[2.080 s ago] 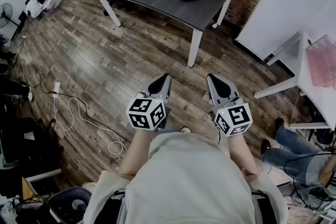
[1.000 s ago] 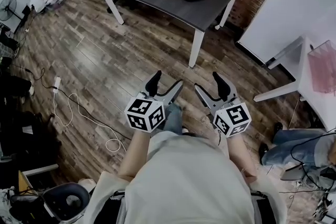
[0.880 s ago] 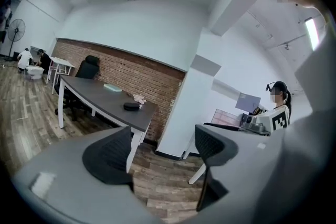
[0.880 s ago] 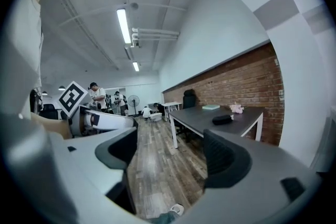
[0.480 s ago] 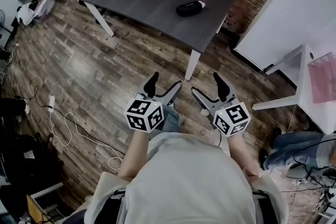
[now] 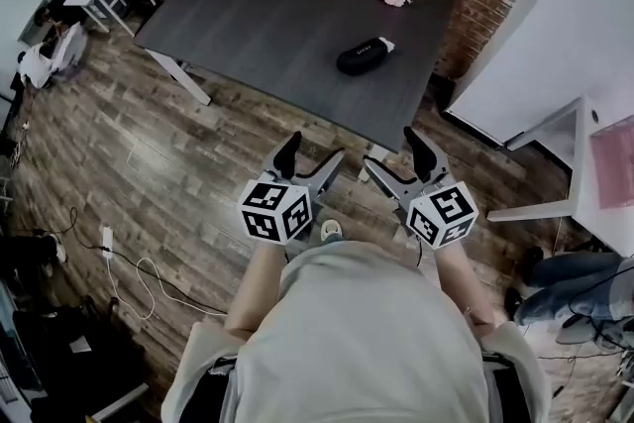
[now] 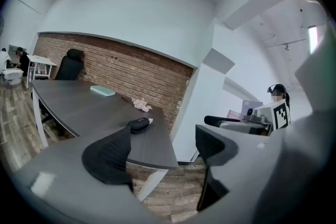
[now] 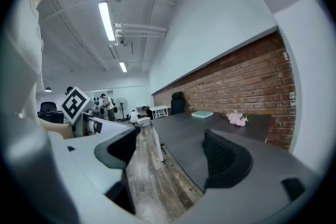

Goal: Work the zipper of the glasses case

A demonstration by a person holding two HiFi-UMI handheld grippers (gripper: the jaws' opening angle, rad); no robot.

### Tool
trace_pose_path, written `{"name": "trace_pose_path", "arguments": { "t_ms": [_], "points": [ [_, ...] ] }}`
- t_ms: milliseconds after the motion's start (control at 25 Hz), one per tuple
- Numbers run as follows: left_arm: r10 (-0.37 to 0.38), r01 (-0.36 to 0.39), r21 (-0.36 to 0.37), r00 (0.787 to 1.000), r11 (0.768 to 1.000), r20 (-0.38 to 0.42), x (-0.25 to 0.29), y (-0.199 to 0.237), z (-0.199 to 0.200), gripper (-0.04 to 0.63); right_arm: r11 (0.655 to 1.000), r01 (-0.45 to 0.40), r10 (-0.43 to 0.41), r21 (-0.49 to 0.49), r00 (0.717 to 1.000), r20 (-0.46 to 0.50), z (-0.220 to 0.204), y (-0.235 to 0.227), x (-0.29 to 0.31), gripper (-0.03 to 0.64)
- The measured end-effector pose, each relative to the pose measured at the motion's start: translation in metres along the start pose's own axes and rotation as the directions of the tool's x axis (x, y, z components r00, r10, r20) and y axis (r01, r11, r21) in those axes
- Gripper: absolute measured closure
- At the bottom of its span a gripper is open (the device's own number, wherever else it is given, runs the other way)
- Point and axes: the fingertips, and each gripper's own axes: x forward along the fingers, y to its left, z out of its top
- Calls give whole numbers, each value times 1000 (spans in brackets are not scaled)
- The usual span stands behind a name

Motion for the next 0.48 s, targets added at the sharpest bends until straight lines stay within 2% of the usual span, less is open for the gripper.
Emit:
{"name": "trace_pose_path", "arguments": {
  "t_ms": [240,480],
  "points": [
    [-45,44,-15,998,999,-34,31,43,14,224,998,64,-64,18,998,7,7,-23,44,236],
    [-82,78,-42,993,996,-88,70,67,11,224,989,139,-138,50,990,-15,-1,-47,56,236]
  ]
}}
